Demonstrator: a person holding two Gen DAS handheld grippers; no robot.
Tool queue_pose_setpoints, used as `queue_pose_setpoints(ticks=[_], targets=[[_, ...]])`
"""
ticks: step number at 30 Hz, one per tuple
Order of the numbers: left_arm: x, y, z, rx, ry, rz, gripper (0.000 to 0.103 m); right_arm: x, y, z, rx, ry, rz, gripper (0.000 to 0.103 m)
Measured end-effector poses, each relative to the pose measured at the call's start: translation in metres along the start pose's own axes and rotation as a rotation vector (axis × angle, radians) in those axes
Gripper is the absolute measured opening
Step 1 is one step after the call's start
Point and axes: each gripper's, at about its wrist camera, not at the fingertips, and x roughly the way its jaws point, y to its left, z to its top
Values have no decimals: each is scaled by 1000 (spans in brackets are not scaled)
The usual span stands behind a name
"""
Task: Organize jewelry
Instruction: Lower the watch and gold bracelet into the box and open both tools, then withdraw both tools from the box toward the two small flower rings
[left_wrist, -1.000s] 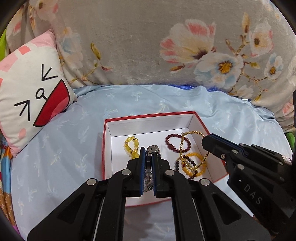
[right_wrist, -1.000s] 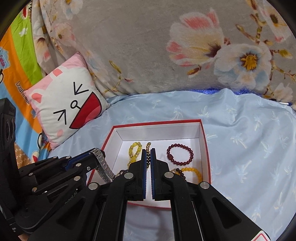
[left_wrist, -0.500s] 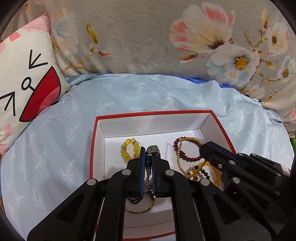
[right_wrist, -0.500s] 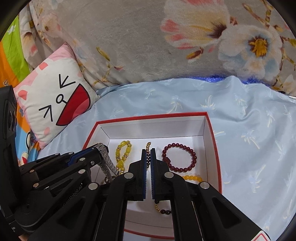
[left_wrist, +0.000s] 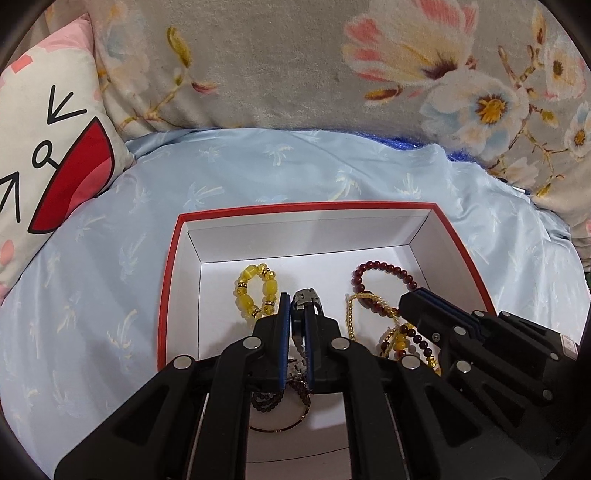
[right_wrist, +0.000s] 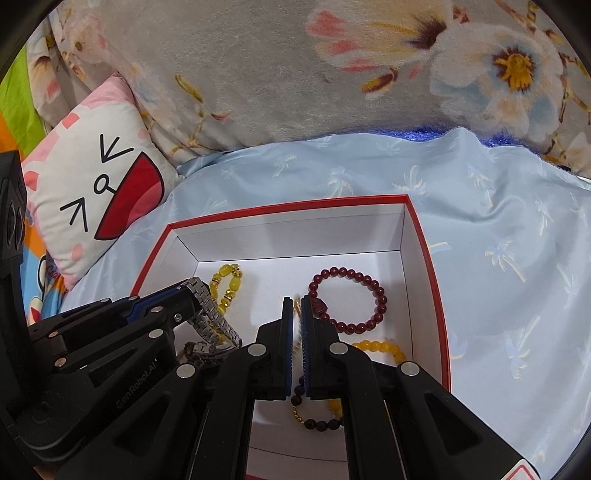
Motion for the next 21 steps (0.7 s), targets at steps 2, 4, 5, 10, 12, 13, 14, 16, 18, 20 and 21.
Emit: queue_pose_setpoints(ticks=[2, 4, 5, 10, 12, 13, 14, 16, 18, 20, 21], targets=[[-1, 0, -1, 2, -5, 9, 8, -1, -1, -1, 4, -1, -3, 9], [-5, -2, 0, 11, -25, 27, 14, -4, 1, -2, -2, -9, -10, 9], [-8, -2, 1, 8, -30, 40, 27, -6, 2, -3, -5, -12, -13, 9], [-22, -3, 2, 5, -60, 51, 39, -20, 2, -2, -6, -39, -24, 17], [-29, -4, 1, 6, -68, 48, 39, -29, 0, -2, 0, -52, -22, 18], [-32, -3, 1, 4, -73, 50, 39, -34, 0, -2, 1, -59, -23, 18], [-38, -3, 0, 4, -80, 50, 39, -41, 0, -2, -2, -69, -28, 19], [-47, -5, -2, 9, -89, 52, 39, -53, 1, -3, -9, -86, -36, 19], [-58, -6, -8, 20, -97, 53, 39, -66, 2, -6, -13, -104, -42, 24], [-67, -7, -15, 24, -103, 55, 39, -79, 1, -12, -16, -118, -52, 28], [-71, -7, -20, 27, -104, 53, 39, -84, 1, -16, -18, -120, -57, 28]])
